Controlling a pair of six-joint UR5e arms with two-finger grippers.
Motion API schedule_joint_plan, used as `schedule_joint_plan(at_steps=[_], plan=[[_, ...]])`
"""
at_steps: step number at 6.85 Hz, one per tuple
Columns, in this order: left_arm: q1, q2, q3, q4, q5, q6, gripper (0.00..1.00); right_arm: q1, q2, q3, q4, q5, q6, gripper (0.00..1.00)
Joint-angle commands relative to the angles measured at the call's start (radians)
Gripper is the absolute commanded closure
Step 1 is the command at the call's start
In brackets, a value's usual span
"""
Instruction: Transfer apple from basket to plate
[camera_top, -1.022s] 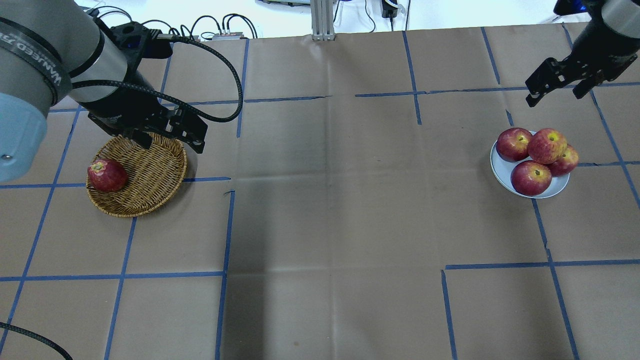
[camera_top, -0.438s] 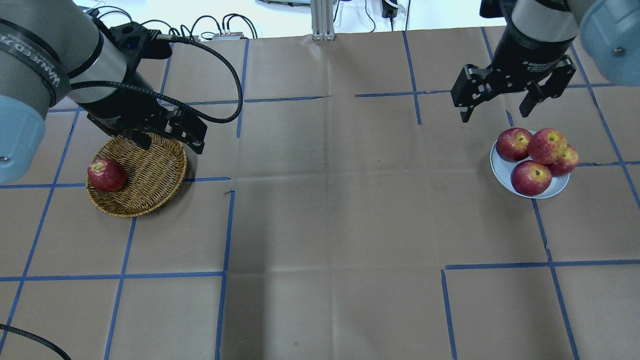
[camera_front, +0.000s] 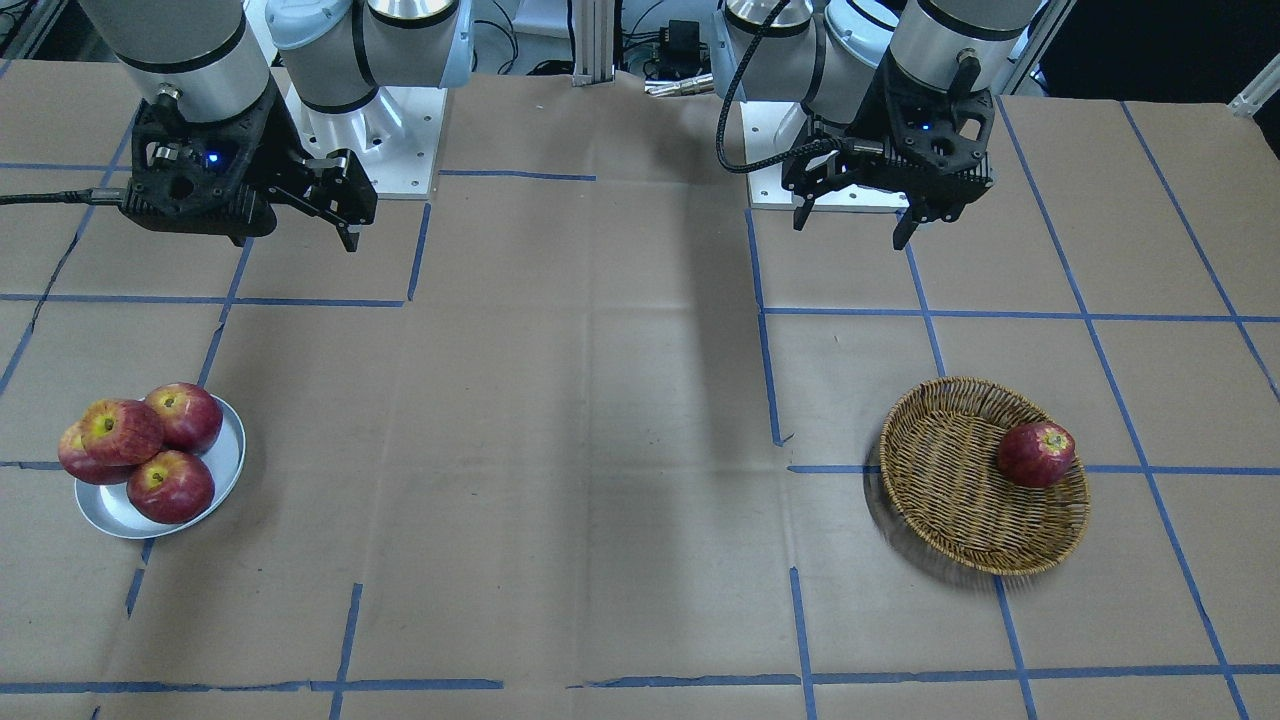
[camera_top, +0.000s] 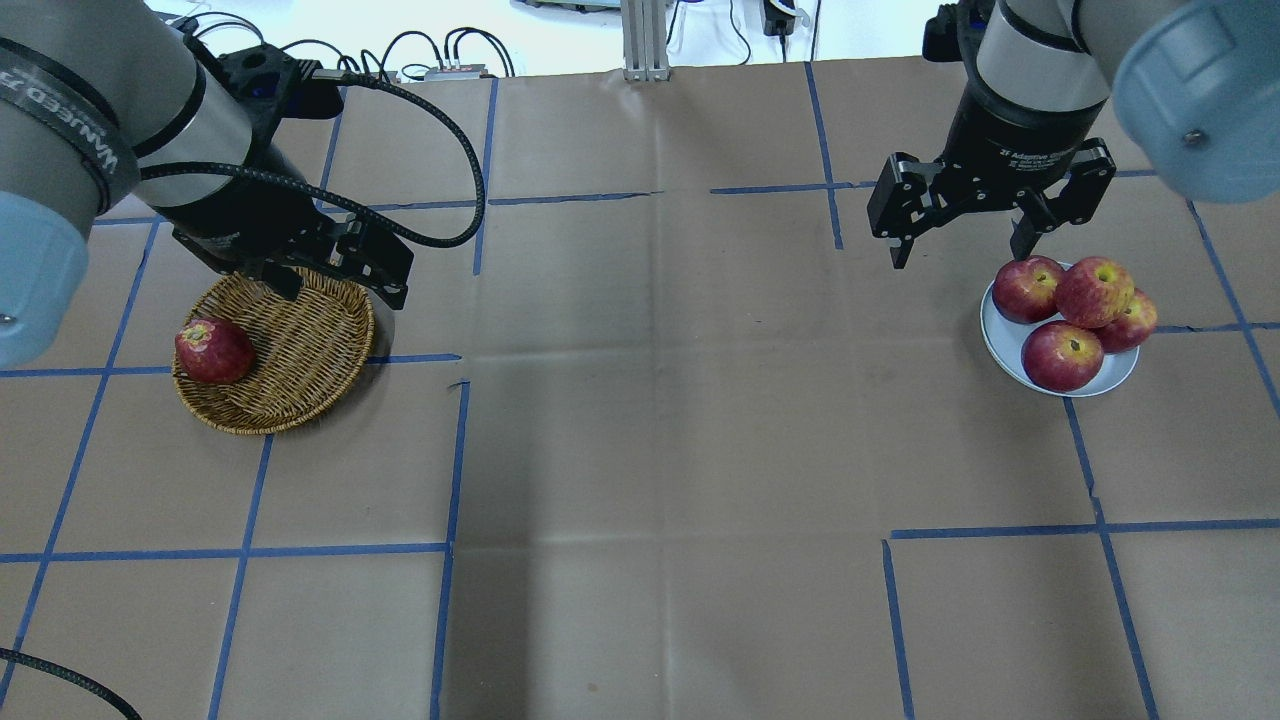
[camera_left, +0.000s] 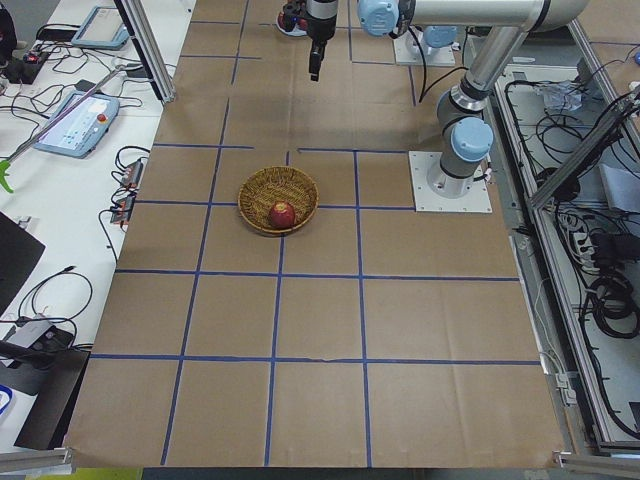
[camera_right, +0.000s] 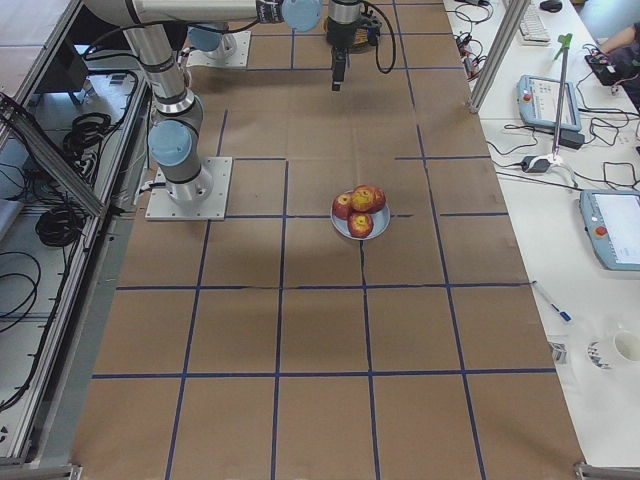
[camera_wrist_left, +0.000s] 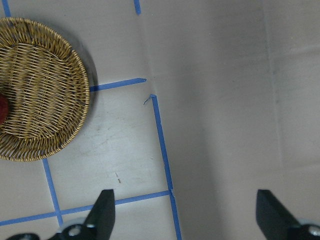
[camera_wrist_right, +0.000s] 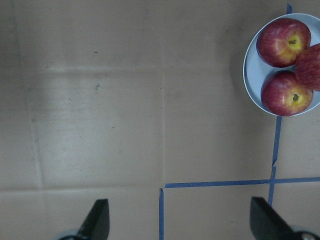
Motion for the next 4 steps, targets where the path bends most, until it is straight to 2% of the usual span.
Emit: schedule_joint_plan(at_steps=[1, 3, 4], plan=[[-0.008, 0.0, 0.0, -0.005, 0.005, -0.002, 0.01, 0.001, 0.0, 0.001, -0.005, 0.001, 0.003, 0.0], [-0.017, -0.006, -0.009, -0.001, 0.008, -0.003, 0.01, 0.001, 0.001, 0.001, -0.006, 0.0, -0.005, 0.0], [-0.018, -0.009, -0.009, 0.0, 0.04, -0.006, 0.01, 0.001, 0.001, 0.001, -0.006, 0.0, -0.006, 0.0]])
